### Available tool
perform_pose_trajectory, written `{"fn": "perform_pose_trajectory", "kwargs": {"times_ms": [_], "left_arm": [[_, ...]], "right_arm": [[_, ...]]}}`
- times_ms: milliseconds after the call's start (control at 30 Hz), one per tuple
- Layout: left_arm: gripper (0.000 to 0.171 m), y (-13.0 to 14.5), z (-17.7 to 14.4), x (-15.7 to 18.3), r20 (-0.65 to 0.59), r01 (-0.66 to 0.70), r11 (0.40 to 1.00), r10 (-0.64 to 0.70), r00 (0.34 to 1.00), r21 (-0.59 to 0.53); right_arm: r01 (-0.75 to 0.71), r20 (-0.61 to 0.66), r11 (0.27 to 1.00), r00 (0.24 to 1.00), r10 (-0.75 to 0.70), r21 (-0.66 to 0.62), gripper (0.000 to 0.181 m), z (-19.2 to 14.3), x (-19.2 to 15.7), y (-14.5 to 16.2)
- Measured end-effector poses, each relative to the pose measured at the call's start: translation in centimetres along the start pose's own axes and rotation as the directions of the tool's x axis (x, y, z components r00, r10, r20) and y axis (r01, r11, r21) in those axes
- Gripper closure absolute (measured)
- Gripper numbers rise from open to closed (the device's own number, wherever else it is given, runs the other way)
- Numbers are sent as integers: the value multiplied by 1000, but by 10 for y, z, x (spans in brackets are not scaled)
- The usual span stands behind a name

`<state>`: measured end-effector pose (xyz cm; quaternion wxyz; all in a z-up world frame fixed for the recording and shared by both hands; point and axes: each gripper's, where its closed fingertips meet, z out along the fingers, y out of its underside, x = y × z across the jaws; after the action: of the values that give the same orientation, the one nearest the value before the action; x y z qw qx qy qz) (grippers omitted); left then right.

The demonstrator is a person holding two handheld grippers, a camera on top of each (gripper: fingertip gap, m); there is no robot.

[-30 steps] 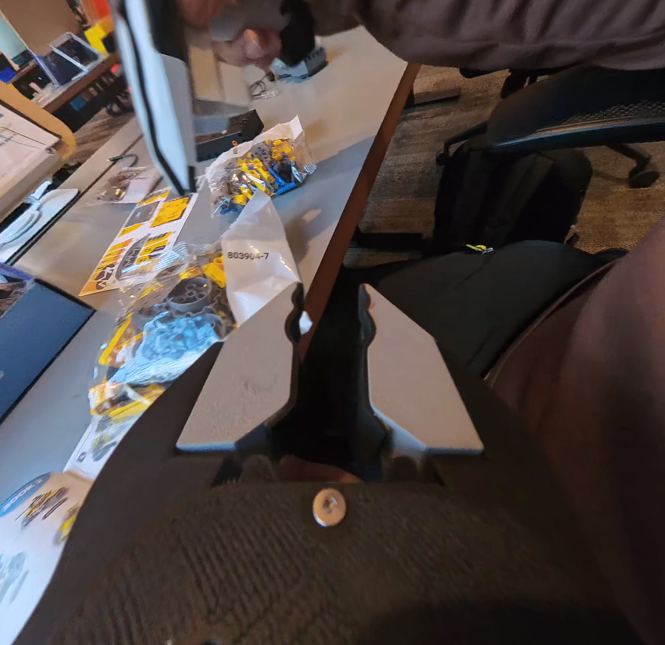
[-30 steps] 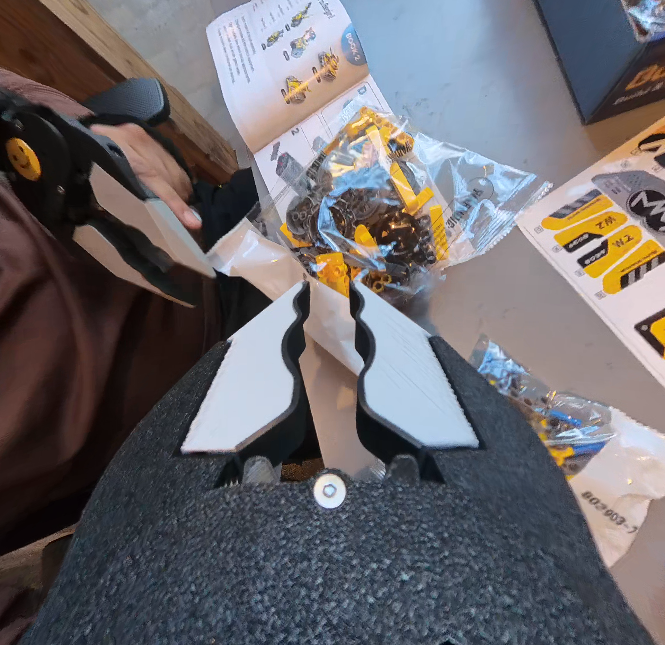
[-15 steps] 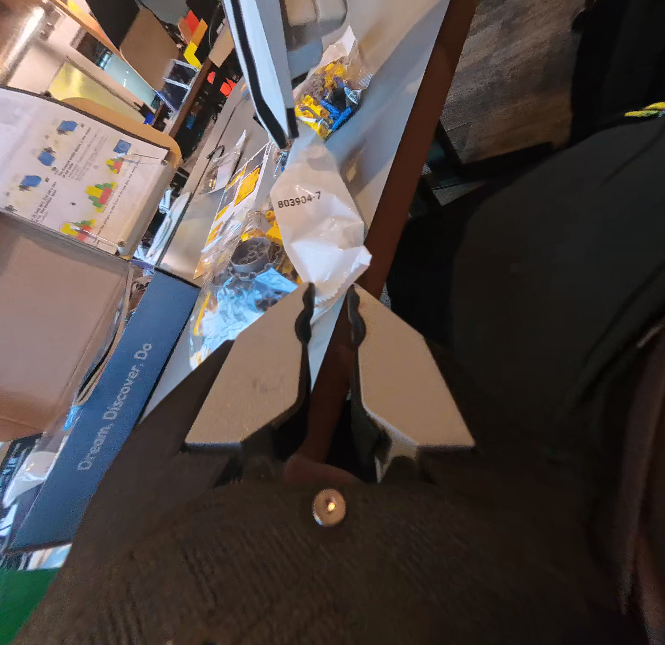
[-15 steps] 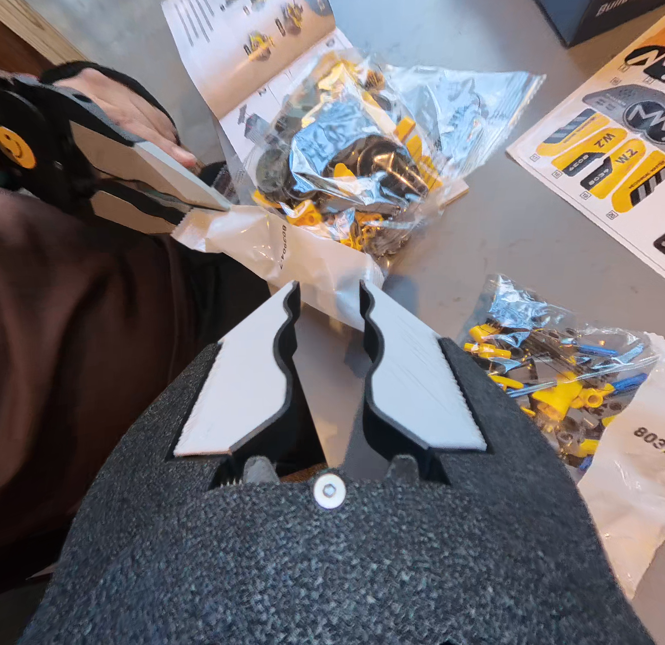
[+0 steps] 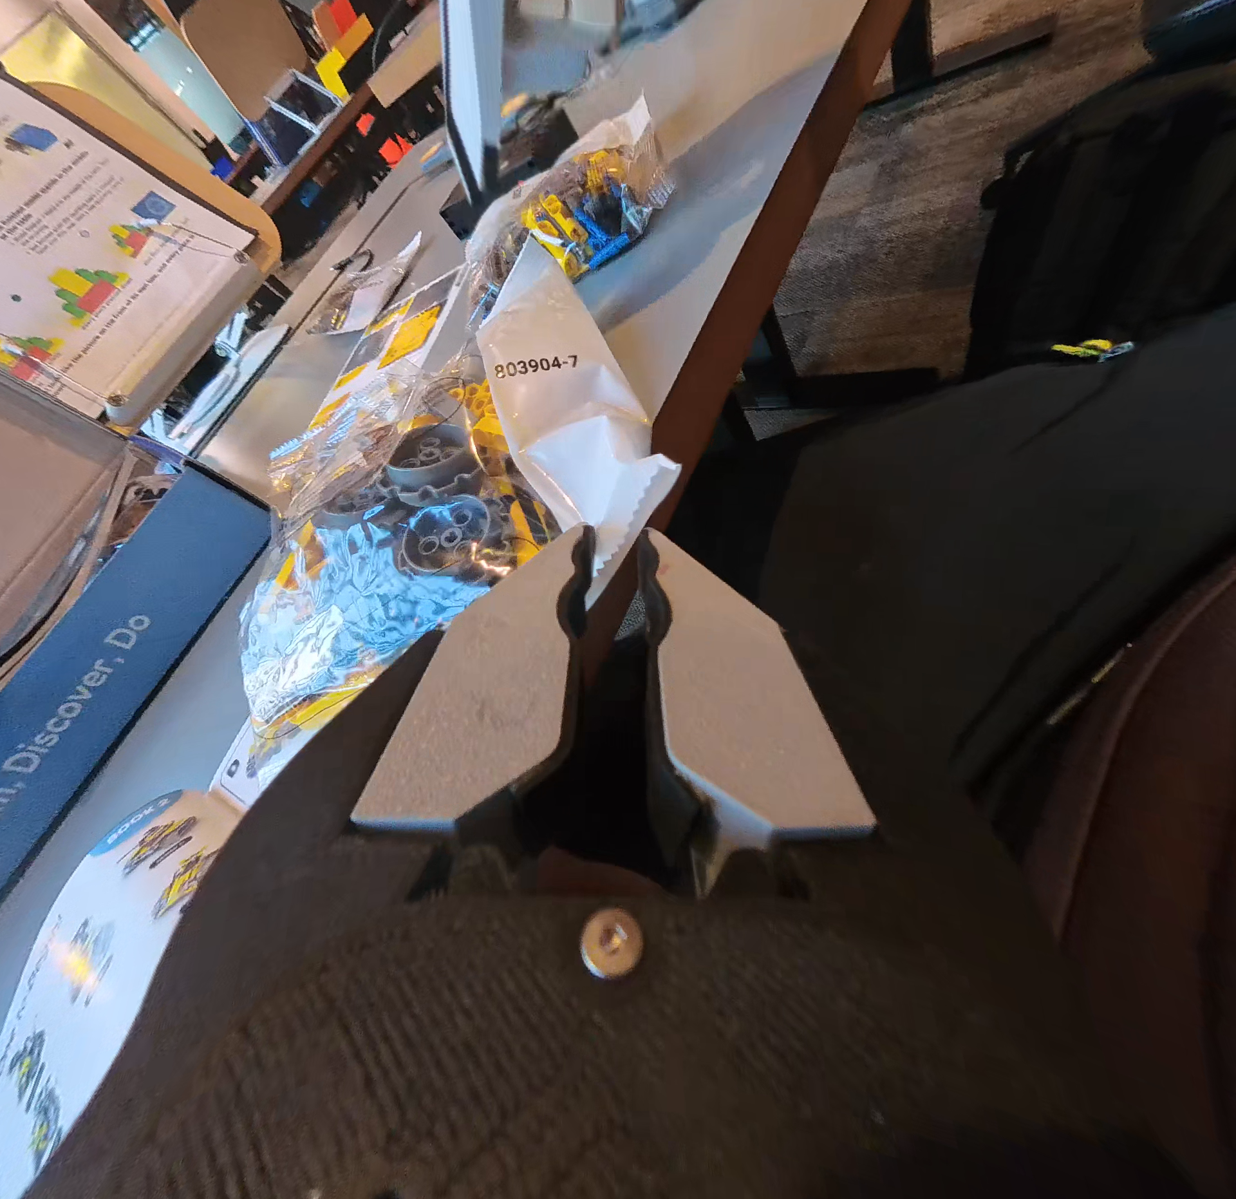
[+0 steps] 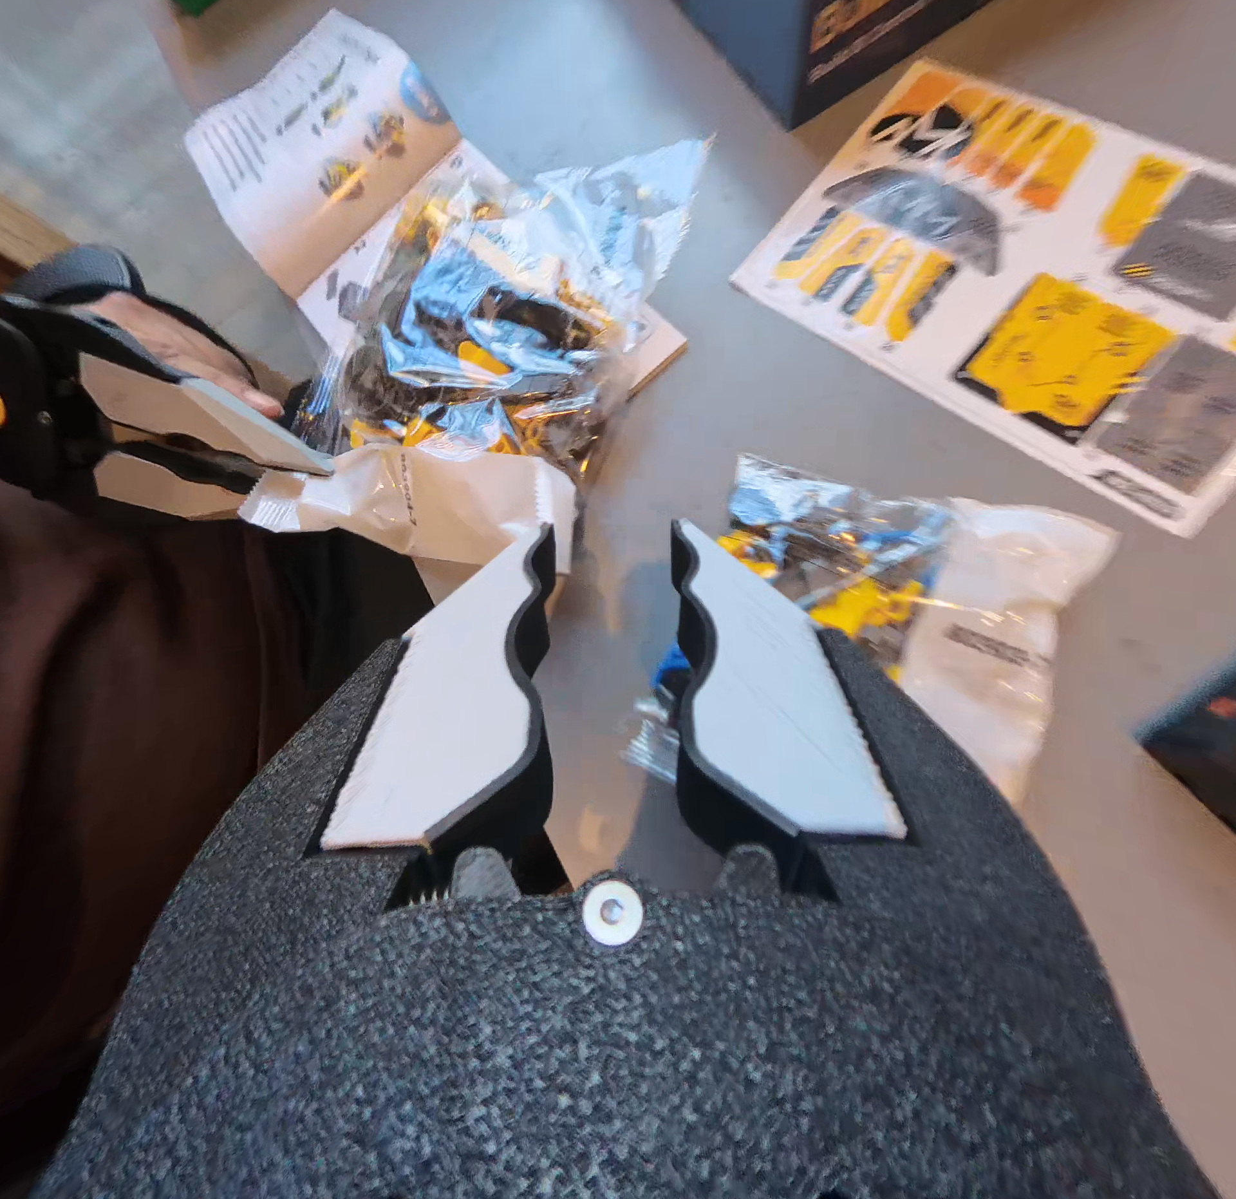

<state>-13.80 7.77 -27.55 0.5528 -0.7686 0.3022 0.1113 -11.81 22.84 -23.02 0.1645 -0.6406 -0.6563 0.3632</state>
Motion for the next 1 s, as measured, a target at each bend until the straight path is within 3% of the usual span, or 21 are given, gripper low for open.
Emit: {"fn": "perform_pose_trajectory", "kwargs": {"times_ms": [133,267,433,533,667,733,800,900,1000], "left_arm": [[162,-1,1,2,12,-3,1000,3,1000,9],[162,-4,2,2,8,9,1000,-9,1000,19],[162,-5,3,3,-2,34,999,-34,999,23],[162,-6,5,4,-3,42,999,-42,999,24],[163,-11,7,3,0,73,997,-73,997,25],[163,-13,10,3,-1,98,995,-98,995,23],[163,-15,14,3,-3,107,994,-107,994,22],[164,-20,16,1,-3,101,995,-101,995,19],[164,-22,19,0,-29,115,993,-114,993,19]], "right_arm": [[-104,-49,984,992,112,142,147,-55,27,-7],[-211,-166,962,956,240,175,145,-86,72,25],[-394,-88,903,907,413,174,142,-74,84,59],[-410,-150,904,893,425,124,135,-69,85,70],[-226,-205,953,941,268,203,134,-49,53,33],[-207,-160,966,960,232,156,136,-19,34,27],[-168,-202,984,963,177,58,153,-3,34,39],[-83,-192,990,980,60,-116,180,-24,30,70],[-53,-220,956,975,-12,-287,179,-67,46,108]]}}
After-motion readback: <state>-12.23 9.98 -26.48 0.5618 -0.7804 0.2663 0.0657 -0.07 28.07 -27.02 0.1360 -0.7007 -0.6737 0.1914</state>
